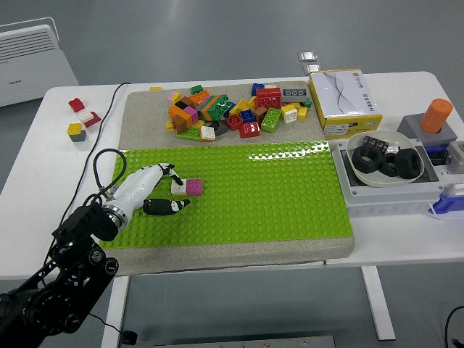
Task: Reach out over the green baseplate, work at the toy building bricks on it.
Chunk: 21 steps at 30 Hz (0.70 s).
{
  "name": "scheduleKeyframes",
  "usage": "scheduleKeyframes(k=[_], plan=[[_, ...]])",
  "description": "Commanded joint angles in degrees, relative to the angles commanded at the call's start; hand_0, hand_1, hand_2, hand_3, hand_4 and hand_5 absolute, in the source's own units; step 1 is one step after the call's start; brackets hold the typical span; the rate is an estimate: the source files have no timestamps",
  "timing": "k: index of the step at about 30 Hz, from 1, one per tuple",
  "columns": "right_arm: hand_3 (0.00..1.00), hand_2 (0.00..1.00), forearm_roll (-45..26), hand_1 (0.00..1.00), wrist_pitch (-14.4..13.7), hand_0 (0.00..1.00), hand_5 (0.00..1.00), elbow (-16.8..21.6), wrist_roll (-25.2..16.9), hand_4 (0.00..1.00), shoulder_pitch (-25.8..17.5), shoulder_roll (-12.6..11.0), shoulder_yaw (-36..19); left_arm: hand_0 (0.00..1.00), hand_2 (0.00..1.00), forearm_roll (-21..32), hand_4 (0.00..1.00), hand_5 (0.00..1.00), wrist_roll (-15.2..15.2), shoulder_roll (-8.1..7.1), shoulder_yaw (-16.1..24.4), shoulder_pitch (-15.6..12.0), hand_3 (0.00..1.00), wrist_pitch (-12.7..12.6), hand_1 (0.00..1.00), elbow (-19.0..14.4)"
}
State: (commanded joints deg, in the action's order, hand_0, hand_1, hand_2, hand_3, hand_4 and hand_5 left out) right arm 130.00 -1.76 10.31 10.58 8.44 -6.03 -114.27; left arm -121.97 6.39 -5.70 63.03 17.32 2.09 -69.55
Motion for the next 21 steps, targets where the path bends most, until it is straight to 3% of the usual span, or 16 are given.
scheduleKeyframes(k=[21], plan=[[0.728,0.723,0.0,0.664,0.01,0.671,0.971,0.0,-0.04,0.759,-0.04,0.05,-0.16,0.988,0.911,-0.21,0.816,0.337,0.05,-0.27,-0.11,-0.35,0.609,-0.01,0.936,-0.92]])
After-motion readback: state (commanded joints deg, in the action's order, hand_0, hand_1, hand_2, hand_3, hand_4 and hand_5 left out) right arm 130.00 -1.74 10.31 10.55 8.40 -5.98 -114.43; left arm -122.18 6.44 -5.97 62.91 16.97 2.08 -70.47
